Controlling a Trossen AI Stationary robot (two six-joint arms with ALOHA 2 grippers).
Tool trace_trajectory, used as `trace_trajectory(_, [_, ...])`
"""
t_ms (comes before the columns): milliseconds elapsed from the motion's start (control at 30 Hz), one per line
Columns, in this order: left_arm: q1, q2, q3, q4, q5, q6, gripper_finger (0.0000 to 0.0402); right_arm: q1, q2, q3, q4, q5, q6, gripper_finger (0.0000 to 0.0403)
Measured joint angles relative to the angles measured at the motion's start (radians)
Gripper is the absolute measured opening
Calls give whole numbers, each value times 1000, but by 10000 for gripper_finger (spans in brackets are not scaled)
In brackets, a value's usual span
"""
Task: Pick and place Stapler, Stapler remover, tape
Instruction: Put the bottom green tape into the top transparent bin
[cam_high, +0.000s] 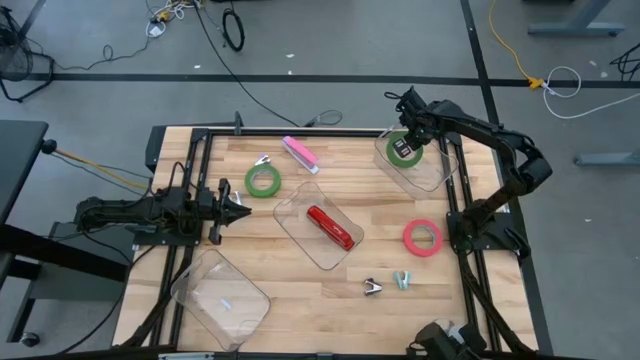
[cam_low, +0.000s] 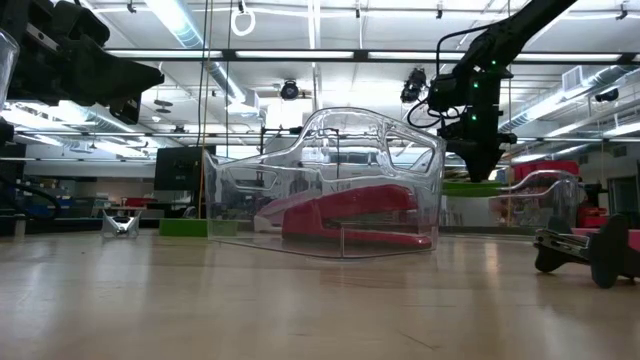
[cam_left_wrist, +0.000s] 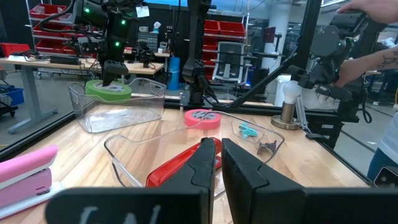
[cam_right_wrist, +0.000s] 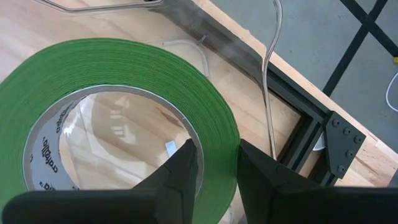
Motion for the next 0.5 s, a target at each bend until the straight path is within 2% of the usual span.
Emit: trace_trajectory(500, [0,0,0,0,0,0,30,0,0,0,6,0,-2,94])
